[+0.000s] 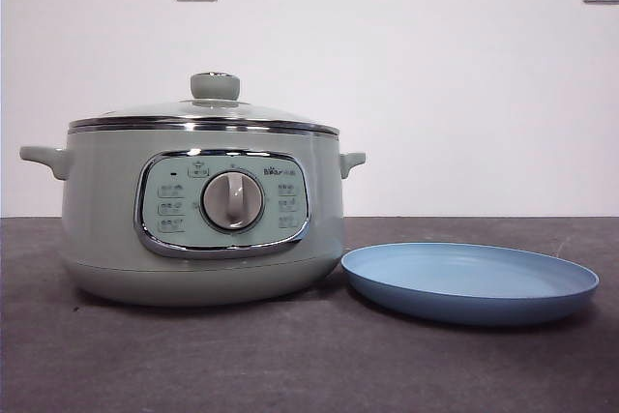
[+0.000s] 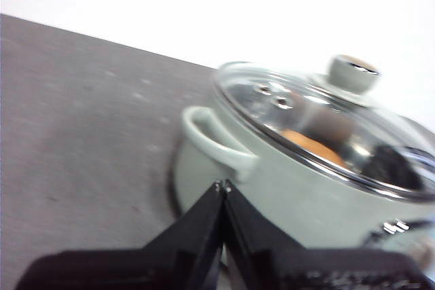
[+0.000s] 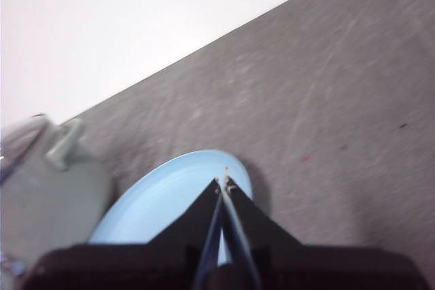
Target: Take the potato out from the steamer,put the potato on the plate,close the lid
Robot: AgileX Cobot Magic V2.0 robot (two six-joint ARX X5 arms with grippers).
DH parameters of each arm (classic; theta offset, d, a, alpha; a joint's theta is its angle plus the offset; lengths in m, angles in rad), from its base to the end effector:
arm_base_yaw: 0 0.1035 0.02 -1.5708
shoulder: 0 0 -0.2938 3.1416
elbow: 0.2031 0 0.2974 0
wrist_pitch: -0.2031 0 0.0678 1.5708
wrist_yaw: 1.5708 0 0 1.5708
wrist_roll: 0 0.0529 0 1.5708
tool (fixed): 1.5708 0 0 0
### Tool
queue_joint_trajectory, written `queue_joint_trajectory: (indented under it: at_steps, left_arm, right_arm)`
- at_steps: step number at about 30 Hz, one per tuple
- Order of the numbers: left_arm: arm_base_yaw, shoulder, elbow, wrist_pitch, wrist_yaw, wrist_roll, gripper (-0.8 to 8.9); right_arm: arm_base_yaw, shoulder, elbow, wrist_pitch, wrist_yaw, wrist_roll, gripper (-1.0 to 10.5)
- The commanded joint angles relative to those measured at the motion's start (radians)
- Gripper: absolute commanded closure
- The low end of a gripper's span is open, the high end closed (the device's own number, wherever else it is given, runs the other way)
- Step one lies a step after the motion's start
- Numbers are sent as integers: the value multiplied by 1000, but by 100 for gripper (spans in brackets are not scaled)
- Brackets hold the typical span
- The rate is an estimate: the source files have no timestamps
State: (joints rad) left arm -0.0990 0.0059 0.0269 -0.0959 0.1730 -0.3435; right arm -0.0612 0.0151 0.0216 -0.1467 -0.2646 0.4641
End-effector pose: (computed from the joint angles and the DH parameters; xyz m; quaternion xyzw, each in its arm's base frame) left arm 0.1342 -0.0225 0.1624 -0.1706 0.0600 -0.1271 0.9753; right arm 0.1354 0.0056 0.1532 0.2393 0.0905 0.0827 0.9632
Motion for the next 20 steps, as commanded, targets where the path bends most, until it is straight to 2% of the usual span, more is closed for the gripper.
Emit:
queue_joint_trajectory:
  at_steps: [1, 5, 13, 18, 20]
  left_arm:
    - [-15, 10, 44, -63, 41, -23, 820]
    - [-31, 40, 120, -124, 41, -21, 820]
    - [-31, 189, 318, -134, 40, -8, 820]
    - [-32, 340, 483, -147, 74, 82, 820]
    - [-40, 397, 553, -158, 73, 111, 820]
  right_arm:
    - [-2, 18, 50, 7, -23, 44, 958]
    - [-2, 93, 150, 3, -22, 29, 959]
    - [2, 360, 442, -31, -26, -129, 958]
    - [31, 546, 671, -98, -35, -235, 958]
    - [47, 615, 761, -129, -75, -264, 958]
